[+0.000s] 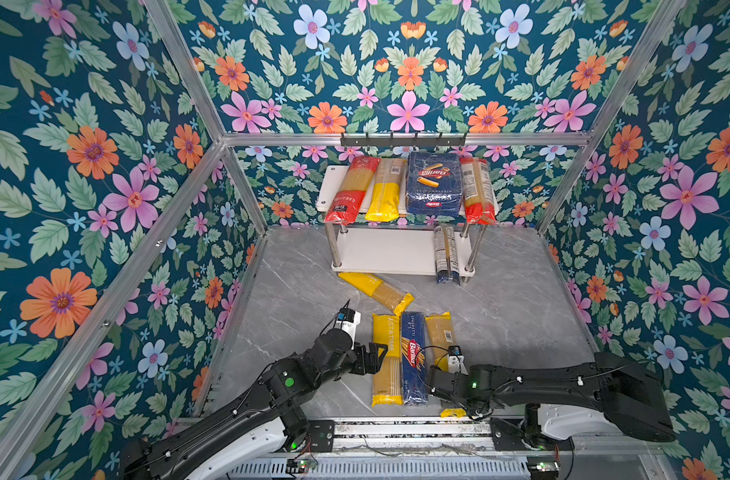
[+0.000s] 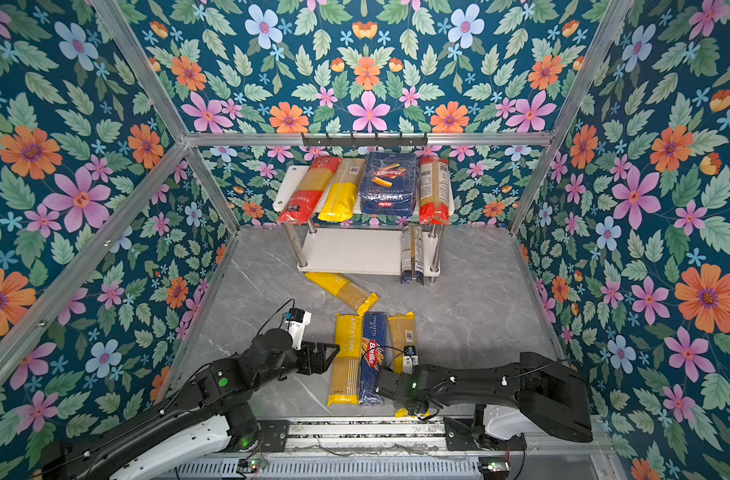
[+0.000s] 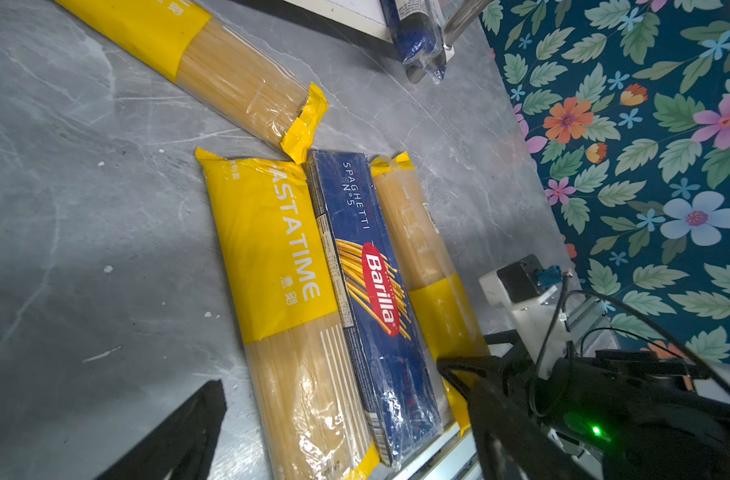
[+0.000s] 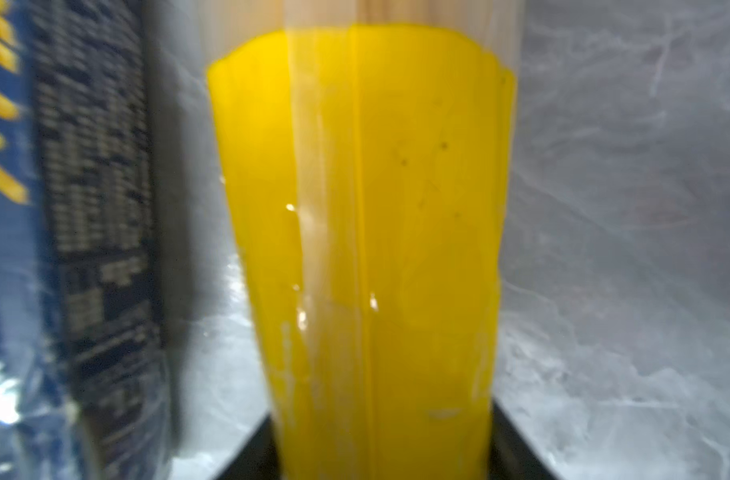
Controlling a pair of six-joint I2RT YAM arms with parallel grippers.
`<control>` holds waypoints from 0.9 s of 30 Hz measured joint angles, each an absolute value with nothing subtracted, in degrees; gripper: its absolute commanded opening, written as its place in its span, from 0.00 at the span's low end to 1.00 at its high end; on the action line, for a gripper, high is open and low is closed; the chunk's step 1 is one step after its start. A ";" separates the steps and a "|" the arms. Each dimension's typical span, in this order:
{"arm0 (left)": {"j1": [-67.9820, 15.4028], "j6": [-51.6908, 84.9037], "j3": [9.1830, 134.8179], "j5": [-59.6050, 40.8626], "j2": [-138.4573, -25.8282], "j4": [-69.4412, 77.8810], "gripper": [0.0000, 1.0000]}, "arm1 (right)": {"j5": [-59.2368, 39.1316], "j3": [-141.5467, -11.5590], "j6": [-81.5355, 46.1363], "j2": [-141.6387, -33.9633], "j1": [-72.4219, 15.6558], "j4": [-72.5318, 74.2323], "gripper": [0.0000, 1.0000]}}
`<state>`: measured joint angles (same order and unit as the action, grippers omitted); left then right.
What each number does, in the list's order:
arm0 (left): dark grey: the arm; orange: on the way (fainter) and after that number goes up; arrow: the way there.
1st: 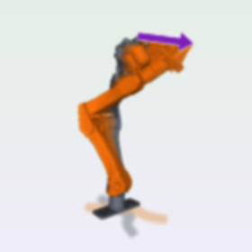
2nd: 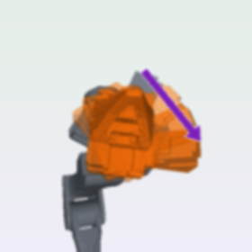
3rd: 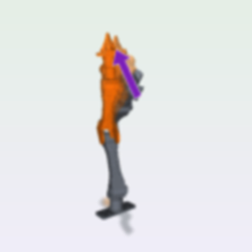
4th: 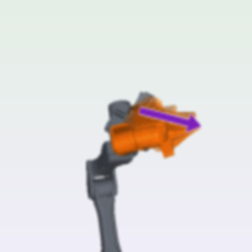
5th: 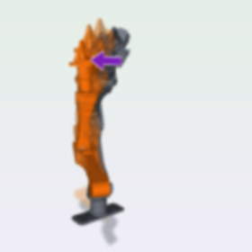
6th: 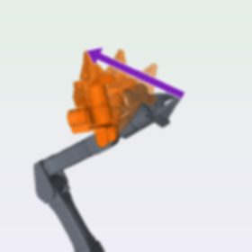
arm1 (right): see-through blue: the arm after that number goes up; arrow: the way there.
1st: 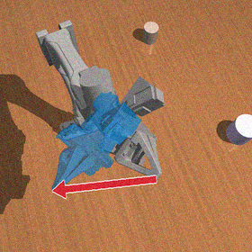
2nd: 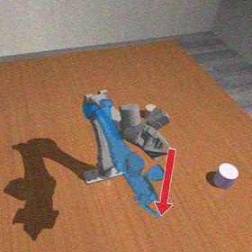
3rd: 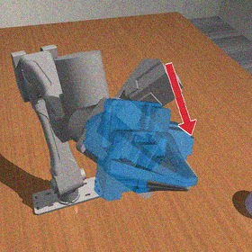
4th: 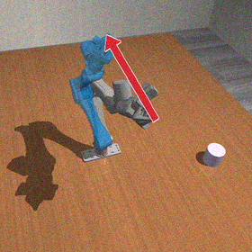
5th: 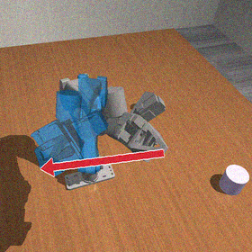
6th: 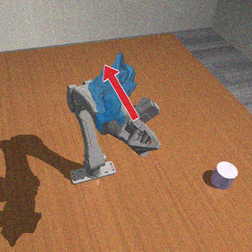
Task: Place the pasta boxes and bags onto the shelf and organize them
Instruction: 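Grasp the clear yellow-ended bag beside the Barilla box with the right gripper, then tilt the yellow-ended bag upright and lift it toward the lower shelf with the right gripper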
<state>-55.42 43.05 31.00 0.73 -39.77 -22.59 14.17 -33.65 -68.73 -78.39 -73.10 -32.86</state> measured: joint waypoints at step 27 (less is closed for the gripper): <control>-55.42 41.54 36.51 6.92 -41.19 -29.26 0.93 | 11.77 -37.32 -60.80 -67.70 -65.78 -35.40 0.00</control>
